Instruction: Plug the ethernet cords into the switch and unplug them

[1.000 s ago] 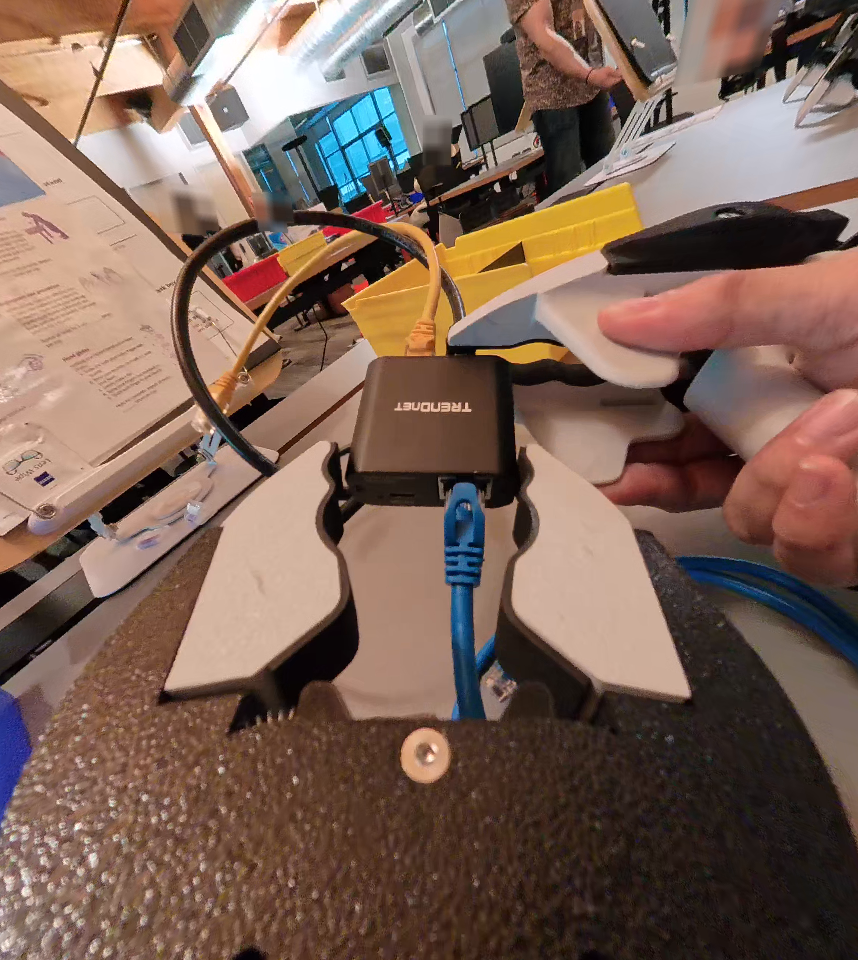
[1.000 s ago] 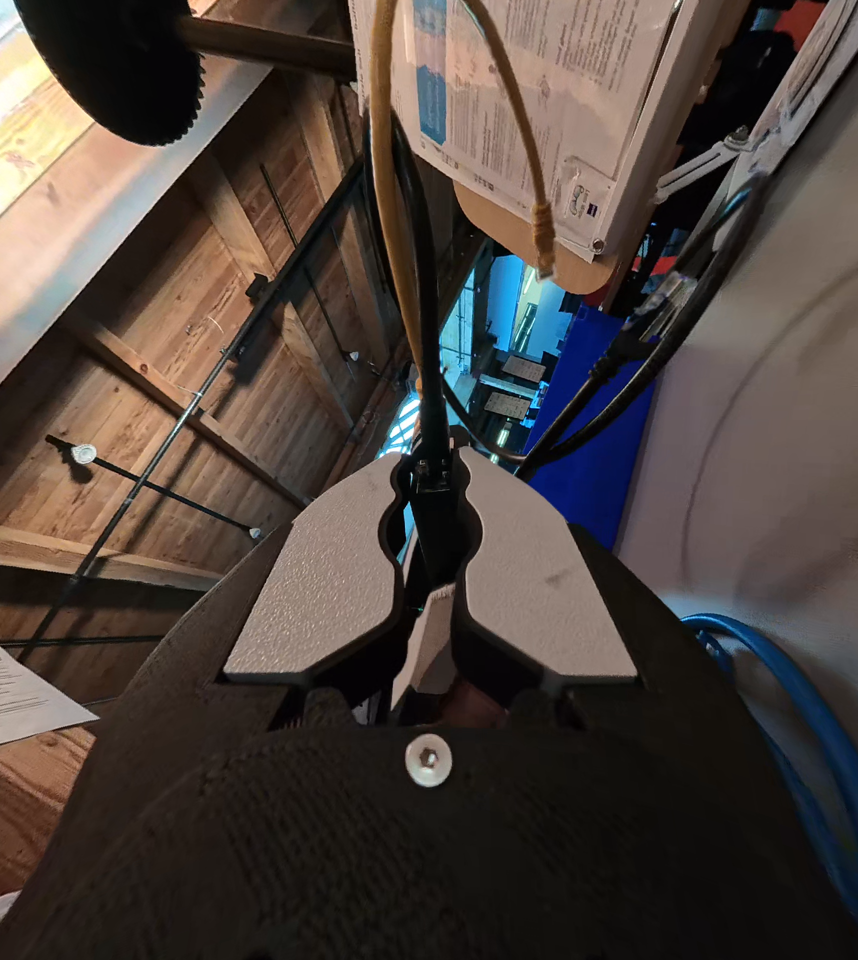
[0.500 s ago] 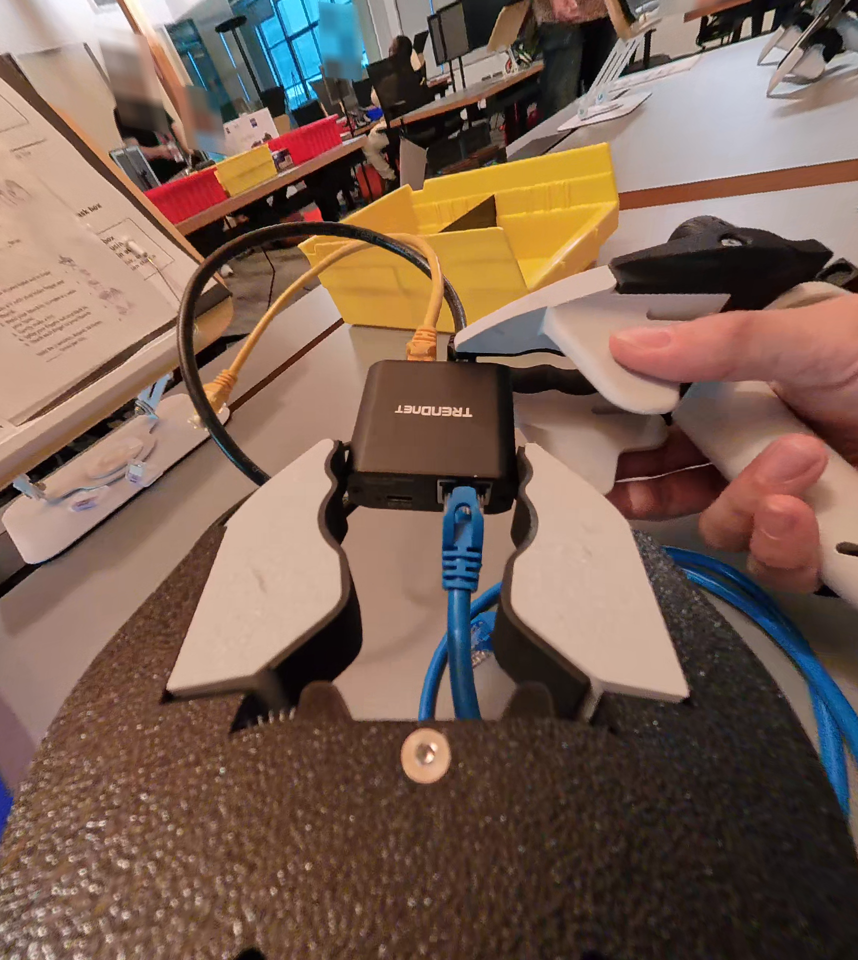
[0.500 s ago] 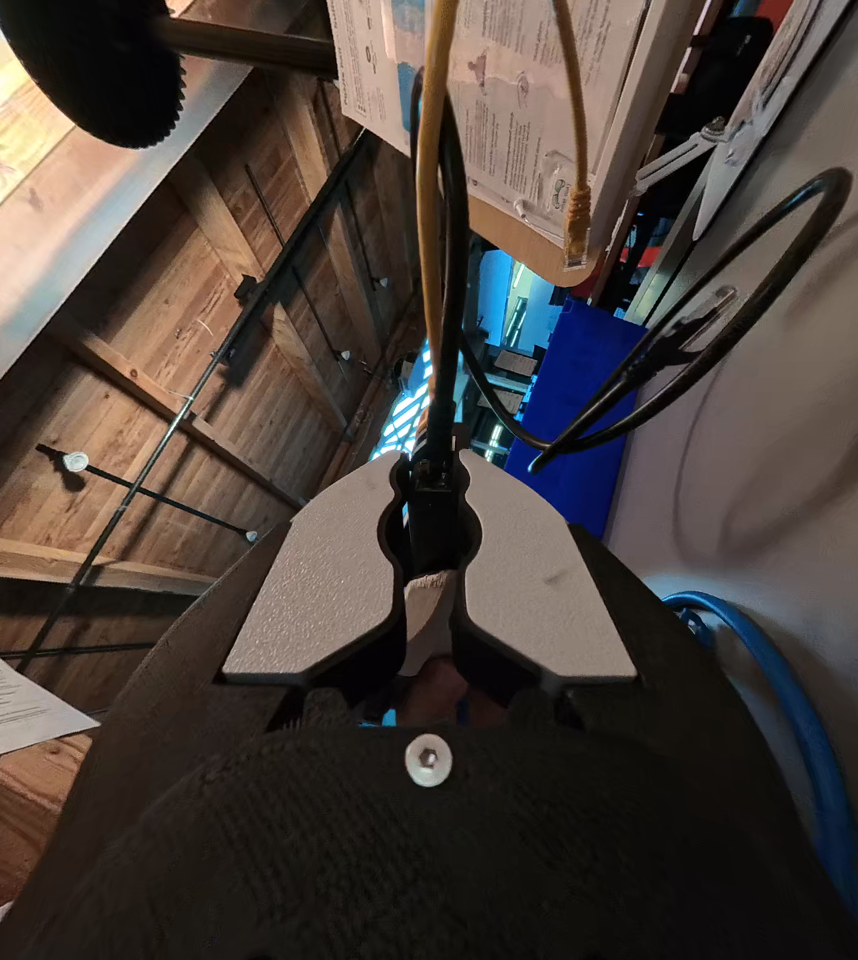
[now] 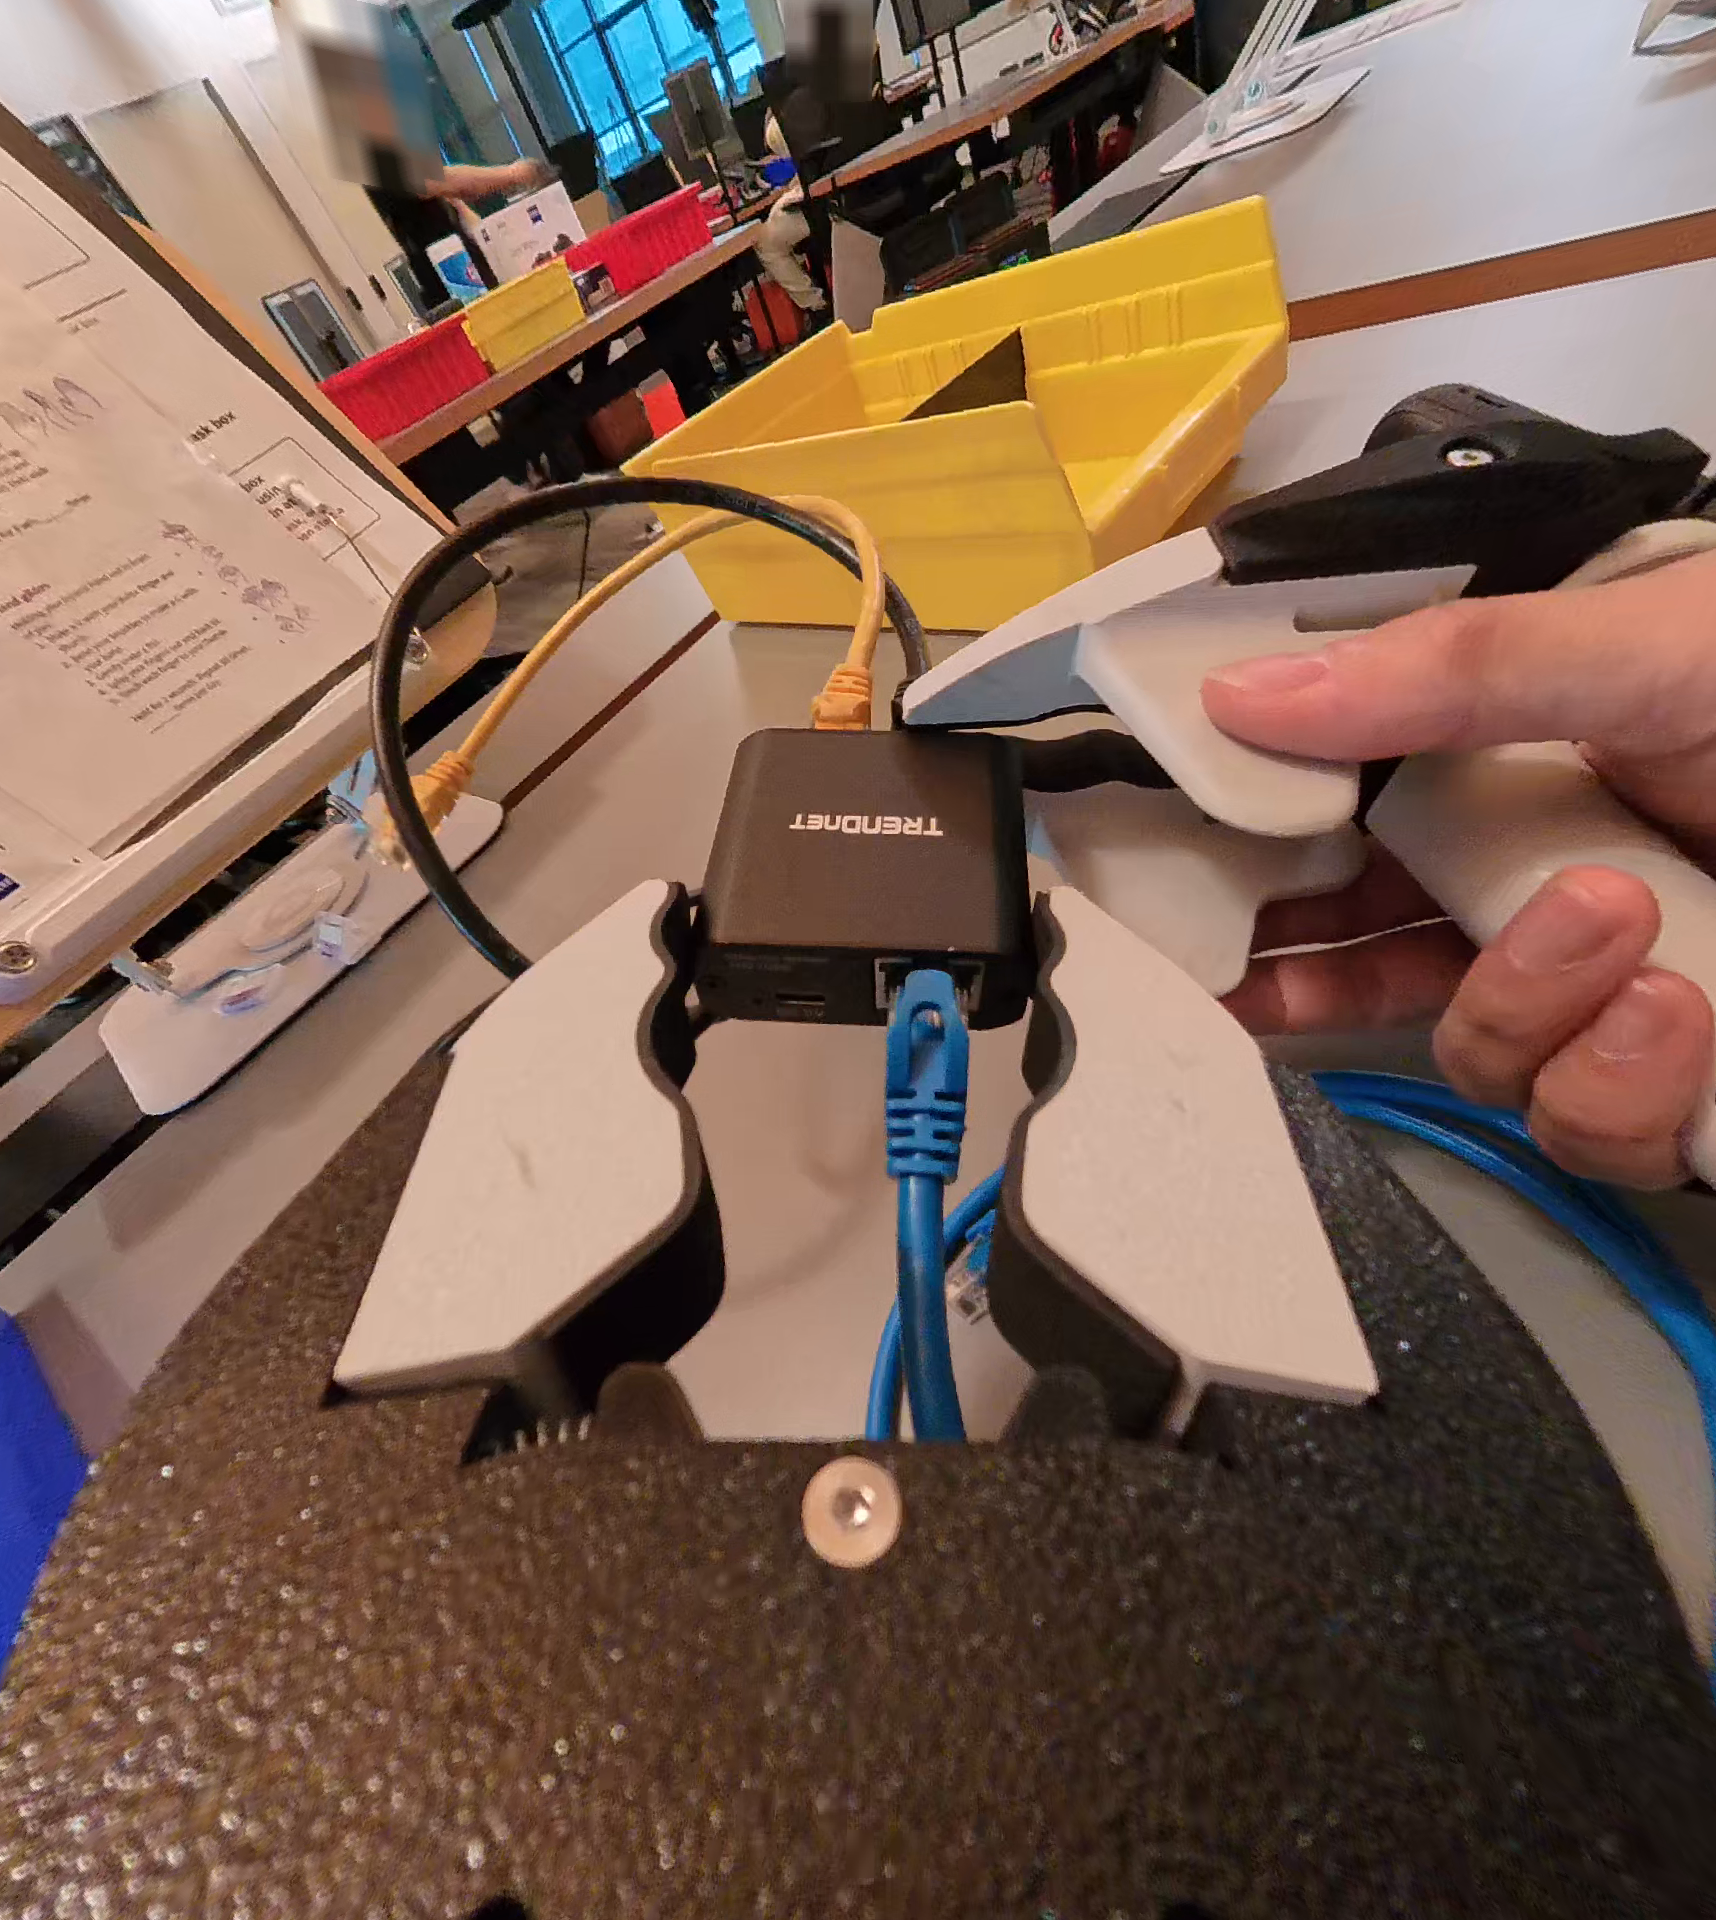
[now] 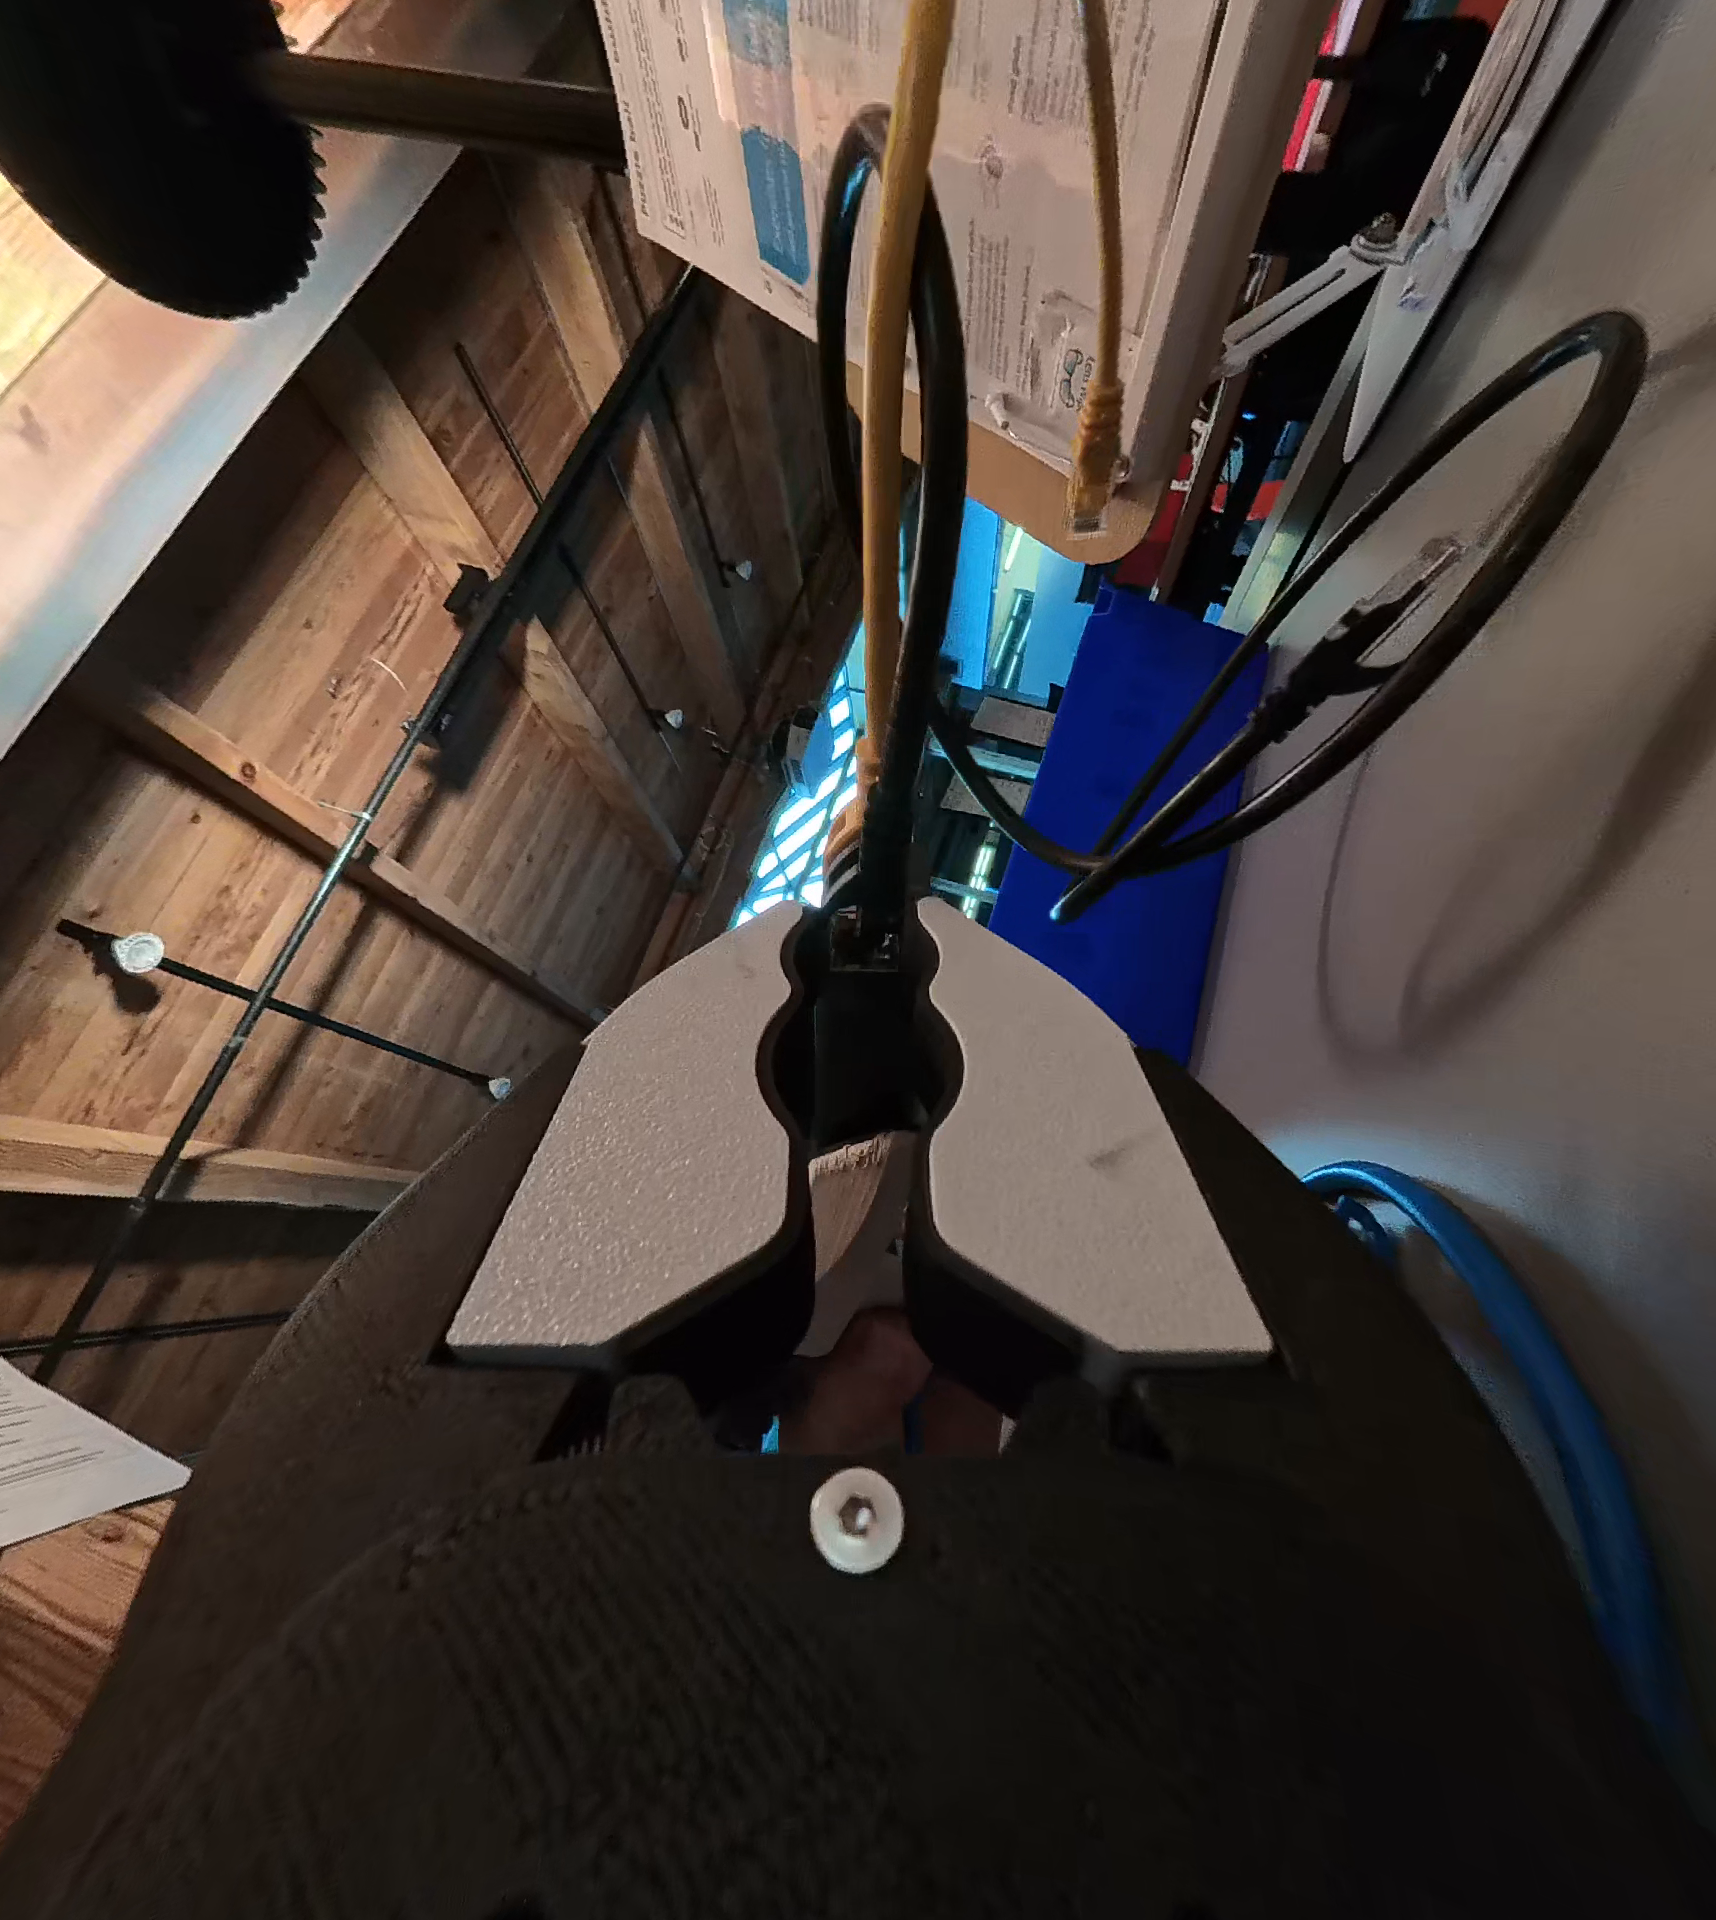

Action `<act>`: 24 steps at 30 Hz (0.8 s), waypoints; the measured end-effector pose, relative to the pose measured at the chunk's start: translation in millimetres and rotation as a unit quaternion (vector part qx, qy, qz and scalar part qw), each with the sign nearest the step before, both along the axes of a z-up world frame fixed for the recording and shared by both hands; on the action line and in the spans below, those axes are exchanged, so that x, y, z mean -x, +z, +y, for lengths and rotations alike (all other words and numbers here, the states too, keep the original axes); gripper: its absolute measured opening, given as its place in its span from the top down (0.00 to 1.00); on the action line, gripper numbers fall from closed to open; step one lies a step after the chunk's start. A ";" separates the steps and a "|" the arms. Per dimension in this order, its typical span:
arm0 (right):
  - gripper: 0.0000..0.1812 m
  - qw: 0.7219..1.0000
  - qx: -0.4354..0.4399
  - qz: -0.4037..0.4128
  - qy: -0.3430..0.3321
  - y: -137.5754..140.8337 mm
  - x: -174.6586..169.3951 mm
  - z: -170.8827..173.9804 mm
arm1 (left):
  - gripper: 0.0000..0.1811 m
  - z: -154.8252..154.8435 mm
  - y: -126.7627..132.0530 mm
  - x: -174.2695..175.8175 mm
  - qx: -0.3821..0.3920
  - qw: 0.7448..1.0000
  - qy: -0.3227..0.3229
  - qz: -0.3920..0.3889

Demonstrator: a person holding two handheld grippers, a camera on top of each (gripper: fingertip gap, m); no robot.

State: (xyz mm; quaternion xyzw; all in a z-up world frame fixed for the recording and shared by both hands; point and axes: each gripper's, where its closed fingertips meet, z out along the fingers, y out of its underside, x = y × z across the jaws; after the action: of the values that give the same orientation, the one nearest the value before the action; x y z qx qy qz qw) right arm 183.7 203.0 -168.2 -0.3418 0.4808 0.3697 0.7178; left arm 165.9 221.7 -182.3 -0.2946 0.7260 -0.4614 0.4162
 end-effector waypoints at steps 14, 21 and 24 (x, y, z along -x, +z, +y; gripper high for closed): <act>0.93 1.000 -0.005 -0.010 -0.007 5.5 -2.1 -2.4 | 0.66 -1.9 3.4 -0.7 0.007 1.000 0.005 -0.008; 0.93 0.999 -0.008 -0.038 0.010 2.2 -3.5 -1.3 | 0.66 -2.8 4.1 -2.6 -0.013 0.999 0.024 -0.024; 0.93 0.998 -0.004 -0.061 0.007 2.6 -5.4 -2.6 | 0.66 -4.5 4.9 -4.2 -0.024 0.999 0.037 -0.030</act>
State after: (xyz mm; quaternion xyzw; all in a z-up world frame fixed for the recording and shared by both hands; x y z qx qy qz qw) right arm 189.1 200.4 -165.5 -0.3649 0.4320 0.3548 0.7446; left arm 170.1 217.2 -177.4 -0.2971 0.7125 -0.4365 0.4620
